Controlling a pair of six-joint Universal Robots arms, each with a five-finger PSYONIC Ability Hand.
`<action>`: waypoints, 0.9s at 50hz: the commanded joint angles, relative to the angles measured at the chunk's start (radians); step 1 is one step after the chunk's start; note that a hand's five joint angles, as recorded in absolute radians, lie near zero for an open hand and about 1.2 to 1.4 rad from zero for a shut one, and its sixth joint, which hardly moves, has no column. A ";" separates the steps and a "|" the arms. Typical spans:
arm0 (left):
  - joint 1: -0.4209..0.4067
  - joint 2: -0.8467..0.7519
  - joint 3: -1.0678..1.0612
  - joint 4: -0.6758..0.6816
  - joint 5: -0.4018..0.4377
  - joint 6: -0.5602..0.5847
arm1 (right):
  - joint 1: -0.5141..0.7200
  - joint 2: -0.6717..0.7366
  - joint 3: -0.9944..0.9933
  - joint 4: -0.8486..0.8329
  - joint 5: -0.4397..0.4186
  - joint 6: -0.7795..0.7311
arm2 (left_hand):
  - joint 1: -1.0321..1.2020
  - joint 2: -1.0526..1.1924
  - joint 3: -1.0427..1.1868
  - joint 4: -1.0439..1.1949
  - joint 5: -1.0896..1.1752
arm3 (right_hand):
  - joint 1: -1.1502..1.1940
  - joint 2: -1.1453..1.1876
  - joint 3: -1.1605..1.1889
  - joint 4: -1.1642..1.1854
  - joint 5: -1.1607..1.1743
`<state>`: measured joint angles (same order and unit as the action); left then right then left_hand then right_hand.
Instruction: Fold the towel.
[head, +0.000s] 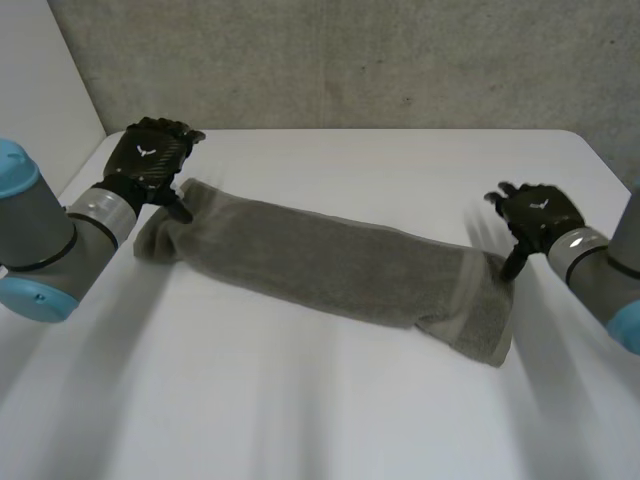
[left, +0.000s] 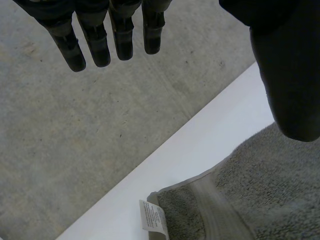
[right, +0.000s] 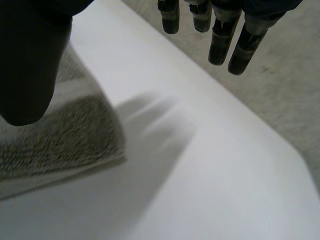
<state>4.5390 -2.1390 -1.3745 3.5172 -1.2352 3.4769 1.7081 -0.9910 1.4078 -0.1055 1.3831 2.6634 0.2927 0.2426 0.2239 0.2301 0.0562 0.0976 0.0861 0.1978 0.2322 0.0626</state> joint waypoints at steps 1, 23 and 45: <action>-0.008 0.091 -0.008 -0.089 -0.046 -0.151 | -0.005 -0.213 0.118 0.001 -0.019 0.006 | -0.114 -0.064 -0.049 -0.056 -0.052 | -0.098 -0.086 -0.023 -0.058 -0.063; -0.098 0.396 -0.326 -0.120 -0.193 -0.314 | 0.039 -0.322 0.531 -0.072 -0.137 -0.008 | -0.117 -0.067 -0.049 -0.056 -0.055 | 0.301 0.313 -0.023 -0.058 0.162; -0.100 0.360 -0.423 -0.017 -0.201 -0.315 | 0.036 -0.236 0.560 -0.169 -0.136 -0.010 | -0.117 -0.067 -0.049 -0.056 -0.055 | 0.516 0.527 -0.023 -0.058 0.376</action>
<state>4.4380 -1.7783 -1.7981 3.5016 -1.4372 3.1615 1.7448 -1.2519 1.9716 -0.2721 1.2468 2.6555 0.2927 0.2401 0.2239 0.2301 0.0561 0.5848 0.5742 0.1977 0.2322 0.4180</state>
